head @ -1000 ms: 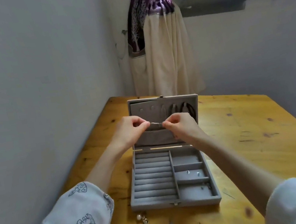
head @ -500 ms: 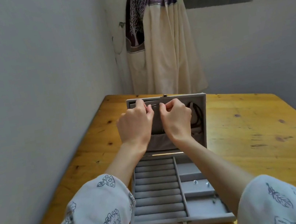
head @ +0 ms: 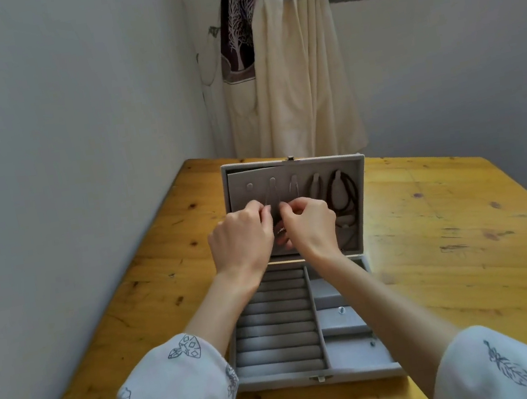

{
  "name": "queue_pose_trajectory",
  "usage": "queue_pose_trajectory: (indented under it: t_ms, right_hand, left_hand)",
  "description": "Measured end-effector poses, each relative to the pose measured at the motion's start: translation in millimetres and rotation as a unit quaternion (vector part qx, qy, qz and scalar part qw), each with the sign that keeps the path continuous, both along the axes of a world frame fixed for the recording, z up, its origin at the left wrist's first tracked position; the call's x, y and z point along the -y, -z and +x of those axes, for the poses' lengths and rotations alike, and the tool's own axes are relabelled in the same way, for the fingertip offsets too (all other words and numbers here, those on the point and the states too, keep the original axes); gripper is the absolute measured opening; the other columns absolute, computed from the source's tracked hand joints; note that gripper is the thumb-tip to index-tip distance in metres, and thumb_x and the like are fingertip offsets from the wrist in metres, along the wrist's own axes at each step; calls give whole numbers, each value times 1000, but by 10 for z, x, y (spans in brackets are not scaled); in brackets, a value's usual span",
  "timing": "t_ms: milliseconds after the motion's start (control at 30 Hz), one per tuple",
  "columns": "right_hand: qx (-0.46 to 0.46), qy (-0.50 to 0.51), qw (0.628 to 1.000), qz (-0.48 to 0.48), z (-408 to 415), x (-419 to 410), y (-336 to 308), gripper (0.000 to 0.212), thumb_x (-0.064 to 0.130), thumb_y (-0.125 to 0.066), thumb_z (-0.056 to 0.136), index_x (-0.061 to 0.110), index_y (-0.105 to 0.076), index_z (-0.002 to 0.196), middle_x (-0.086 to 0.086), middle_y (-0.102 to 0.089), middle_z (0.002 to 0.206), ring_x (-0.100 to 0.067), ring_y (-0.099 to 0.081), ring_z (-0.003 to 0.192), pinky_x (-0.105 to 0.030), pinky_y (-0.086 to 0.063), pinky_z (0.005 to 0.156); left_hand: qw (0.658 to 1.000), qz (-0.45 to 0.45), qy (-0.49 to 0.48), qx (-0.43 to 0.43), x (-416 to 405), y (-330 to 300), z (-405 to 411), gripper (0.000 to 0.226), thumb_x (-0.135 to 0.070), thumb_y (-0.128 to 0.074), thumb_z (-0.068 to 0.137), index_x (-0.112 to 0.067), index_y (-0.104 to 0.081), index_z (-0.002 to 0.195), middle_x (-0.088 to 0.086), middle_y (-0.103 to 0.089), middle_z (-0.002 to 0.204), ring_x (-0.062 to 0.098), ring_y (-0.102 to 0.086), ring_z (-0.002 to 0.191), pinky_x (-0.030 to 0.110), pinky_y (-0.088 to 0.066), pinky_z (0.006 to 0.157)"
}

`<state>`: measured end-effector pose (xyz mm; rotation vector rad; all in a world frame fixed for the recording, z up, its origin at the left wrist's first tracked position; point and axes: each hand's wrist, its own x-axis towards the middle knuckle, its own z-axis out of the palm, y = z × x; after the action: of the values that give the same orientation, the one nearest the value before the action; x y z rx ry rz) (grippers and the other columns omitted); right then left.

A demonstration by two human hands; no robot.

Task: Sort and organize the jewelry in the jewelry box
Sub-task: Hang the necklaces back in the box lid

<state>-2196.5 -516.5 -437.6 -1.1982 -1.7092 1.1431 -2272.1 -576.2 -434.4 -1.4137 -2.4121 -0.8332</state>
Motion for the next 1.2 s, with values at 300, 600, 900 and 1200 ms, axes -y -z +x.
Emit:
queue_pose_trajectory:
  t_ms: [300, 600, 900, 1200]
  right_hand:
    - [-34, -25, 997, -60, 170, 223, 110, 20, 9, -51, 91, 9, -65, 104, -8, -69, 83, -6, -65, 50, -16, -51, 45]
    - [-77, -13, 995, -57, 170, 144, -14, 15, 5, -52, 91, 6, -65, 97, 0, -65, 70, -10, -65, 60, -14, -52, 50]
    - [-21, -33, 999, 1, 115, 76, 54, 25, 6, -50, 91, 7, -65, 112, -4, -67, 81, 7, -60, 49, -9, -46, 45]
    - [64, -68, 992, 88, 165, 153, 85, 35, 2, -45, 91, 8, -59, 122, -14, -66, 113, -28, -62, 102, -42, -48, 95]
  left_hand:
    - [993, -19, 17, 117, 241, 102, 122, 31, -24, -46, 95, -16, -59, 122, 10, -68, 110, 29, -62, 102, 37, -51, 83]
    - [978, 76, 35, 191, 172, -98, 65, 23, -11, -53, 91, -11, -66, 111, 6, -69, 106, 18, -64, 97, 26, -51, 86]
    - [982, 47, 102, 155, -39, -91, -11, 34, 1, -46, 90, -9, -60, 119, 9, -64, 117, 20, -58, 109, 27, -44, 95]
    - [996, -56, 66, -14, 108, 39, 36, 37, 4, -41, 89, -6, -56, 121, 12, -60, 116, 25, -48, 111, 32, -40, 95]
